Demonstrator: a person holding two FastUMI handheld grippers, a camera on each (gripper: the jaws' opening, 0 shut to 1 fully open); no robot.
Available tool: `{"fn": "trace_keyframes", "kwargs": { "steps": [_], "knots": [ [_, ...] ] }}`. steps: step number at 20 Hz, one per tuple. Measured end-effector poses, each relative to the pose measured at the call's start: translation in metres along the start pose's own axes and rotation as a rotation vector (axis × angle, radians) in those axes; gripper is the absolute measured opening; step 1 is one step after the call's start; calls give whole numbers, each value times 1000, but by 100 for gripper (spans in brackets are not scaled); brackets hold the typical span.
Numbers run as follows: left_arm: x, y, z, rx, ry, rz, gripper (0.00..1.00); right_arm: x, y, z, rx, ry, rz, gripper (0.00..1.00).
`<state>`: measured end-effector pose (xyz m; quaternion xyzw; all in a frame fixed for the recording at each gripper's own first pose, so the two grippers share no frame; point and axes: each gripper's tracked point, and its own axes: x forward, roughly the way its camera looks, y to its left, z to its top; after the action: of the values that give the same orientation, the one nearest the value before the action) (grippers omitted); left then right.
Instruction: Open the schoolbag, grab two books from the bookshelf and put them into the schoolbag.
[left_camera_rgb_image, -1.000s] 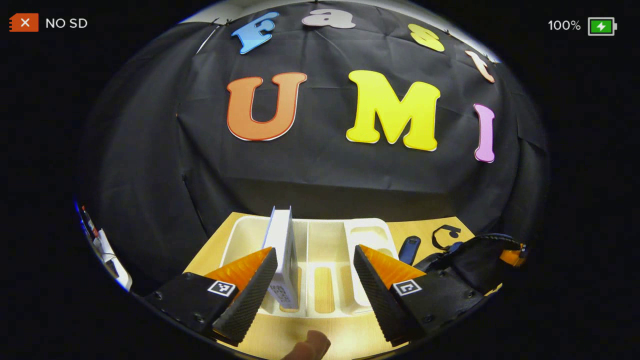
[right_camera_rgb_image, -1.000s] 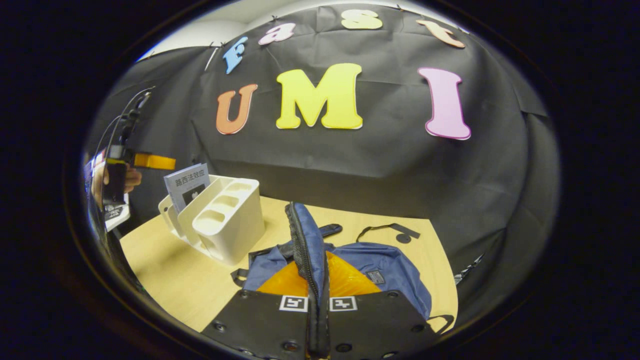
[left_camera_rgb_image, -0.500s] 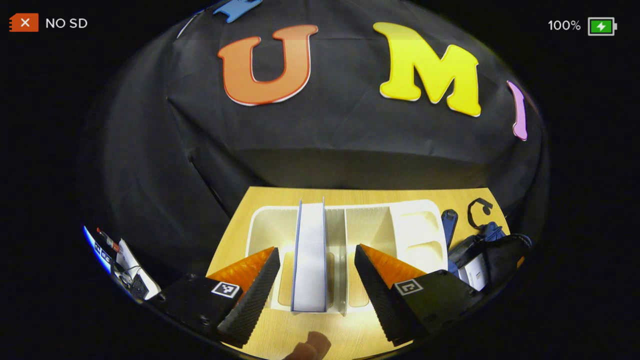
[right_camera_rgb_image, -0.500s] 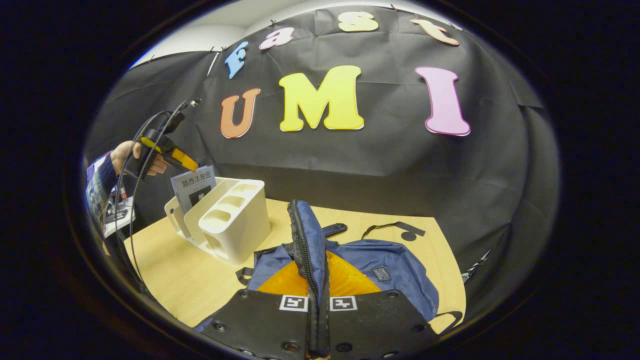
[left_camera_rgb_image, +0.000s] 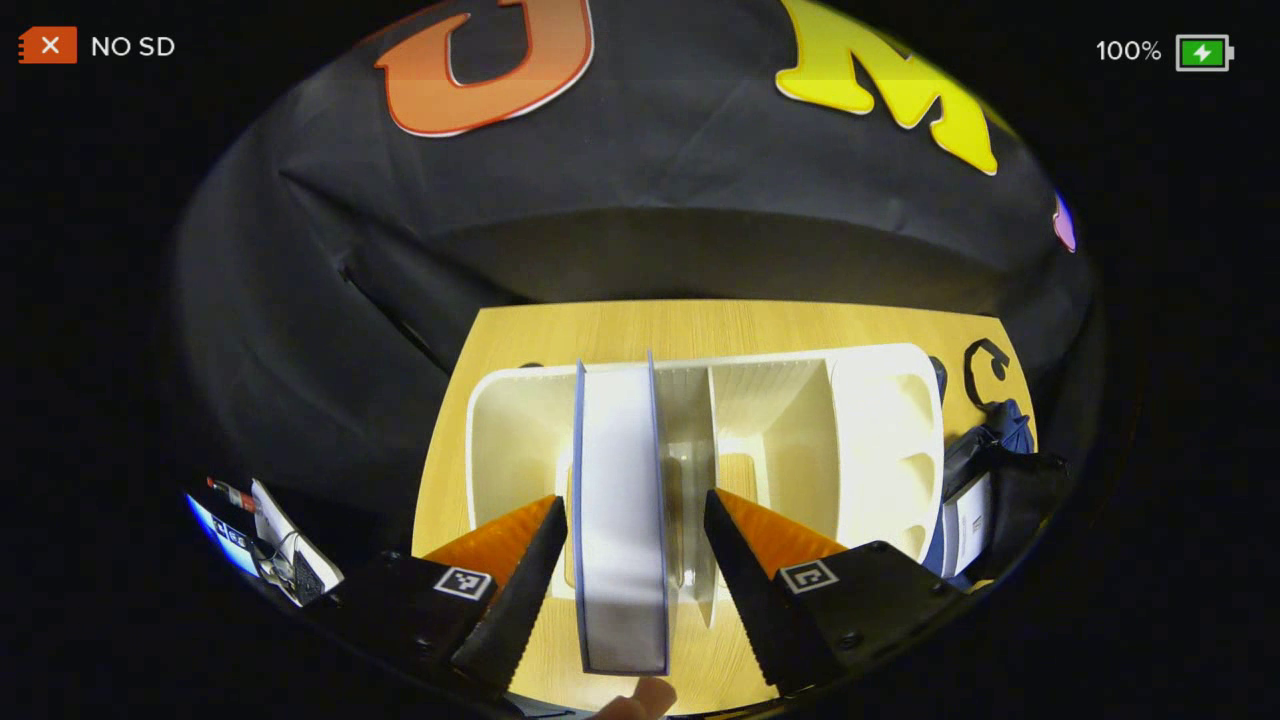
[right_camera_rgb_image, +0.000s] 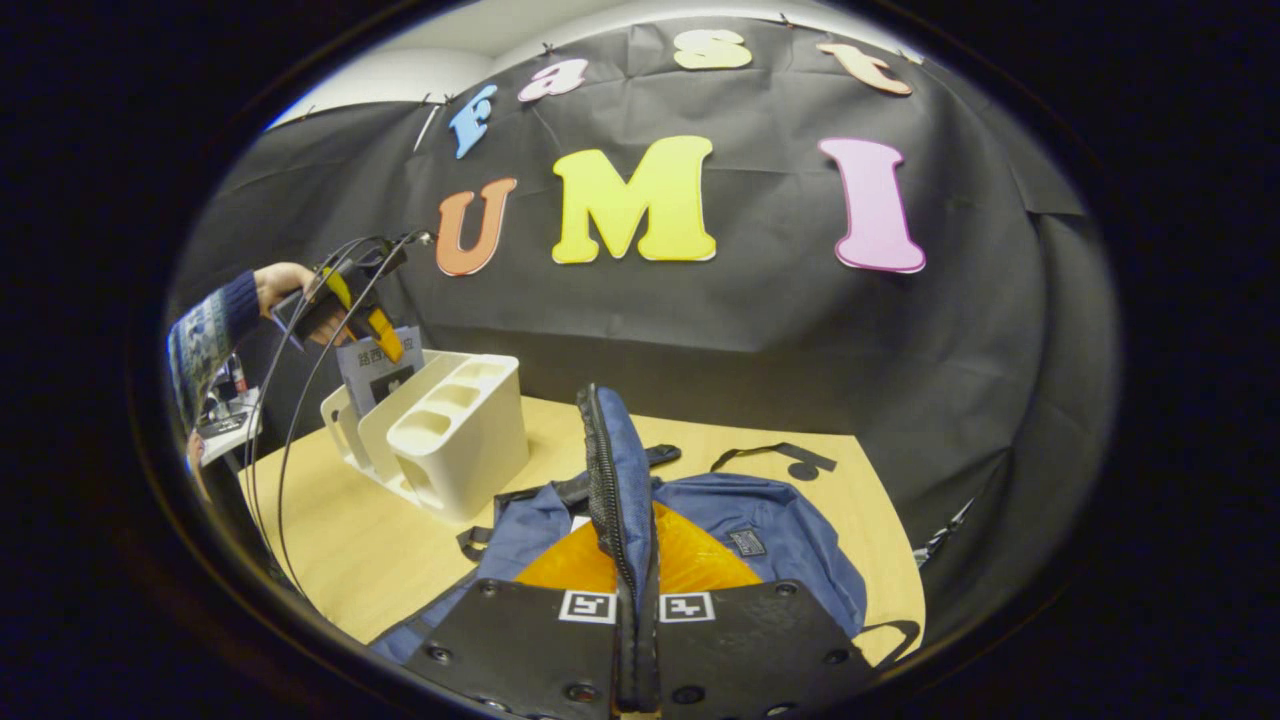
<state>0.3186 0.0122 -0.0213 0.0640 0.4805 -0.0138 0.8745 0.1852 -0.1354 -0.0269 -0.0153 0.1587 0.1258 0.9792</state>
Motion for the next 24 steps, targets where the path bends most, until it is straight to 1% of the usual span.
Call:
{"fn": "trace_keyframes", "kwargs": {
  "steps": [1, 2, 4, 5, 6, 9, 11, 13, 14, 15, 16, 17, 18, 19, 20, 21, 23, 24],
  "knots": [
    [1, 0, -6, -4, 38, 1, 86, 1, 1, -2, -1, 2, 0, 1],
    [4, -5, -11, -9, 65, -9, 80, 1, 2, -3, 0, 6, 1, 1],
    [9, -7, -17, -25, 96, -10, 76, 2, 4, -5, -1, 9, 3, 1],
    [3, -10, -17, -40, 101, -23, 67, 1, 5, -4, 0, 6, 7, 1],
    [6, -11, -19, -47, 107, -22, 49, 1, 7, -5, 0, 4, 9, 1],
    [0, -12, -28, -81, 128, -23, 47, 1, 7, -8, 6, 7, 11, 1],
    [-4, -8, -32, -117, 118, -14, 46, 1, 9, -9, 8, 9, 11, 1],
    [-11, -4, -40, -144, 103, -18, 45, 0, 13, -11, 32, 10, 29, 1],
    [-16, -2, -45, -168, 103, -26, 46, -1, 13, -11, 47, 10, 33, 1],
    [-21, -3, -53, -187, 110, -42, 49, 0, 14, -11, 64, 11, 37, 1],
    [-27, -1, -60, -201, 106, -52, 49, 0, 15, -12, 82, 13, 43, 1],
    [-34, 3, -66, -205, 97, -53, 45, 2, 16, -12, 93, 16, 46, 1],
    [-42, 4, -70, -217, 82, -60, 46, 2, 16, -13, 97, 19, 43, 1],
    [-54, 4, -75, -232, 67, -76, 46, 4, 17, -13, 98, 21, 40, 1],
    [-65, 3, -81, -248, 53, -88, 49, 4, 19, -13, 93, 22, 38, 1],
    [-73, 5, -87, -254, 36, -95, 45, 6, 20, -13, 81, 23, 33, 1],
    [-92, 10, -101, -279, 7, -109, 46, 8, 23, -14, 61, 29, 24, 1],
    [-100, 8, -108, -304, -21, -131, 46, 10, 26, -17, 59, 41, 24, 1]
  ]
}}
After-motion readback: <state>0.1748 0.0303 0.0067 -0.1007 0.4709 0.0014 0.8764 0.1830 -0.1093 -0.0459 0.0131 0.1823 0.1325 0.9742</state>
